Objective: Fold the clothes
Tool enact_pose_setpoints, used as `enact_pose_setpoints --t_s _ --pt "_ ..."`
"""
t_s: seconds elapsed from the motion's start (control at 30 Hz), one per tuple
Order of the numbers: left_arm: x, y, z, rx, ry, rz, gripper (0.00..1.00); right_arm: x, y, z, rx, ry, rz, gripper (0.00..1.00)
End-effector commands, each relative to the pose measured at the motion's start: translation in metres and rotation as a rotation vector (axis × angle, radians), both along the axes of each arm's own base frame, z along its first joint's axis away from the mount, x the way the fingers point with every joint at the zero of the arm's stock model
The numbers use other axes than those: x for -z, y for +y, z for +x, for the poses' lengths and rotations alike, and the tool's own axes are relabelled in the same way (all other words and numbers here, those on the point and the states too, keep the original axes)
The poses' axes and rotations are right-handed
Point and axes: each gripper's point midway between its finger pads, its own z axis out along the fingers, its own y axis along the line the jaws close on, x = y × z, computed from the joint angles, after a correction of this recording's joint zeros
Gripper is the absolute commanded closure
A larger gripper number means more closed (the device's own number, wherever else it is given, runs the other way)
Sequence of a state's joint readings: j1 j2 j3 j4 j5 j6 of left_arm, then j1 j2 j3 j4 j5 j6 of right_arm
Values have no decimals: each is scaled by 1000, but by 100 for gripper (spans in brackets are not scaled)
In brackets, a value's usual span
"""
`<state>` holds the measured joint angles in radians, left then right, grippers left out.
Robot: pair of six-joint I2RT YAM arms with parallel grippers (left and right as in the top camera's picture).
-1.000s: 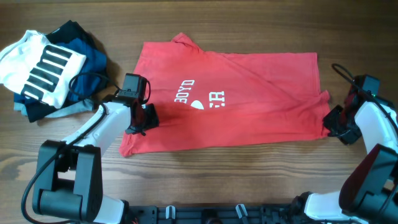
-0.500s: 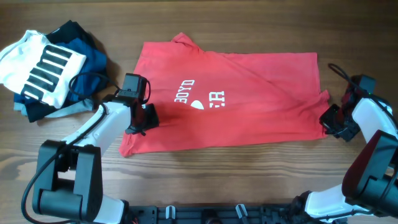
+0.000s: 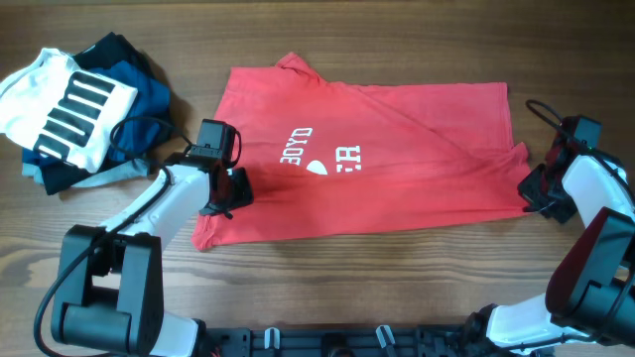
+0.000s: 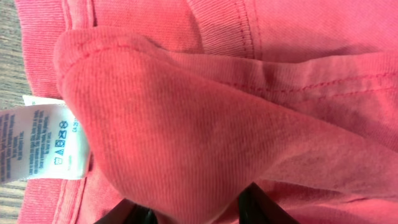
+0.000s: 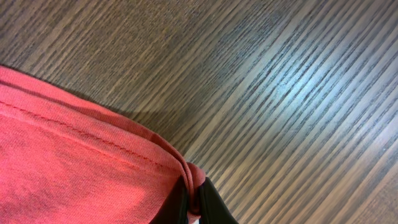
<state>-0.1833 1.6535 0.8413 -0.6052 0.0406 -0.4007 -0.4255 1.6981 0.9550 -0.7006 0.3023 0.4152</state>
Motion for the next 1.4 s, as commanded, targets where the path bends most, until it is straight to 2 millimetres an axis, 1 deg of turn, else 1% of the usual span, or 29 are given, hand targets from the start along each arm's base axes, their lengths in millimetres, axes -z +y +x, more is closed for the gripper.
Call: enact_pose_setpoints --t_s 0.0,0.13,0.17,0.23,0.33,0.37,0.47,0.6,0.63,0.67,0.7,0.73,0.77,0.8,0.83,0.97,1.1,1.17,1.2,1.23,1.27,1.3,1.37 --pt "24 16 -32 7 110 83 61 -7 -12 0 24 17 -60 94" --pt "24 19 -44 9 160 92 66 -3 -2 -8 18 49 -4 94" --pt "24 20 -50 9 183 96 69 0 7 -9 0 53 45 94" --pt "24 21 -51 -1 191 96 71 2 18 -15 2 72 104 95" --pt "24 28 -54 -41 207 96 84 1 23 -25 13 110 124 96" --pt "23 29 -54 -50 207 91 86 0 23 -26 13 112 122 96" --pt "18 33 -51 -69 187 78 88 -7 22 -24 7 89 111 96" --pt "-5 31 -38 -31 85 62 85 -30 20 -16 -3 2 81 95" --pt "-14 30 -34 -32 49 57 79 -37 21 -13 -9 -29 79 95" --pt "-29 29 -27 -30 -17 48 53 -49 23 -8 -38 -82 81 90" --pt "-37 29 -22 -31 -57 42 16 -55 25 -5 -49 -111 84 81" --pt "-45 28 -18 -32 -93 38 0 -60 26 -4 -51 -130 81 65" --pt "-52 28 -16 -33 -124 34 0 -68 27 -3 -63 -159 78 54" --pt "-60 28 -13 -34 -159 29 0 -73 28 -2 -76 -177 73 48" --pt "-65 27 -12 -34 -178 26 0 -79 28 -1 -78 -195 67 46" --pt "-94 21 2 -20 -303 -14 0 -98 36 5 -125 -280 75 46" --pt "-138 8 31 7 -448 -82 0 -116 50 16 -223 -381 115 46" --pt "-159 2 48 45 -497 -100 0 -125 58 20 -277 -420 130 46" --pt "-171 -1 60 75 -520 -99 0 -129 60 20 -285 -437 134 46" --pt "-177 -2 68 90 -532 -94 0 -131 61 20 -289 -445 135 46" --pt "-186 -4 82 113 -543 -84 0 -133 62 20 -293 -453 132 45" --pt "-190 -5 90 122 -546 -79 0 -135 62 20 -302 -455 128 45" --pt "-195 -6 114 143 -541 -70 0 -135 64 19 -321 -453 131 45"
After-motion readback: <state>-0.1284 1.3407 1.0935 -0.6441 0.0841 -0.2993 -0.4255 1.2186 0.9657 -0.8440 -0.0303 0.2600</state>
